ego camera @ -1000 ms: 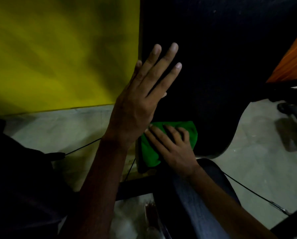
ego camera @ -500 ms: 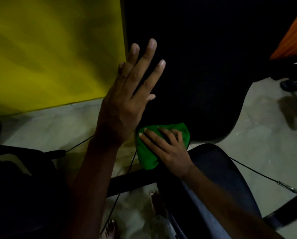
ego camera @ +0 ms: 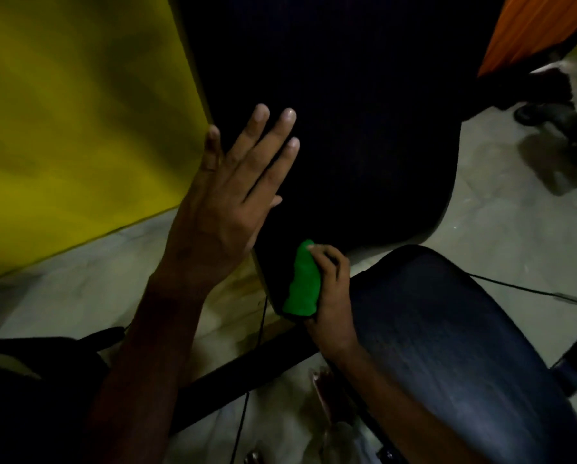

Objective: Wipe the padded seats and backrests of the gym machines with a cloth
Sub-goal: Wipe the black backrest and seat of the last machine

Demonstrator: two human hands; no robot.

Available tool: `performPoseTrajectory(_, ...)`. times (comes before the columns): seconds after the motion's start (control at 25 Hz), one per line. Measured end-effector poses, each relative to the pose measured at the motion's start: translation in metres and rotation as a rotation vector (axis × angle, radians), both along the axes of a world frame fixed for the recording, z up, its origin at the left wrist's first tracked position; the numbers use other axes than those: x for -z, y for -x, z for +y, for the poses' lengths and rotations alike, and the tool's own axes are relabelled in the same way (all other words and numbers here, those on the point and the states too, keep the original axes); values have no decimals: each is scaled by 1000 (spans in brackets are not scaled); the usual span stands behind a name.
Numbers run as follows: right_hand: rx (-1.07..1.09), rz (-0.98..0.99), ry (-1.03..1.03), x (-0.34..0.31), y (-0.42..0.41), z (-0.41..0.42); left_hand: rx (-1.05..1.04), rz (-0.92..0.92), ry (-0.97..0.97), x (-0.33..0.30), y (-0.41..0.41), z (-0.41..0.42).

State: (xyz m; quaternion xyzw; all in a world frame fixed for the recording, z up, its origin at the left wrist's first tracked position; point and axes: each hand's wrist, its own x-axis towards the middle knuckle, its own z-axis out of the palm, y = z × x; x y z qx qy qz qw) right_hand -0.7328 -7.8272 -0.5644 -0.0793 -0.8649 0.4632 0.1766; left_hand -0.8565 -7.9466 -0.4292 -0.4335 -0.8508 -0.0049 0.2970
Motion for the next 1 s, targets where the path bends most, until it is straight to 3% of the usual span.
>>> performPoseTrajectory(0.28,280,136,312,-38,19,-33,51,36,-4,-4,5,-1)
performPoseTrajectory(0.36,434,57,409,-29,18,-47,69,14,-9,-4,5,-2)
performPoseTrajectory(0.52,790,-263,804,-15,19,-47,84,-3,-32,-5,4,-2)
performPoseTrajectory(0.76,767,-24,490,-33,48,-50,119,-6,-27,7,5,2)
performPoseTrajectory(1.0,847,-252,702,-31,41,-16,37,-60,-42,4,-7,10)
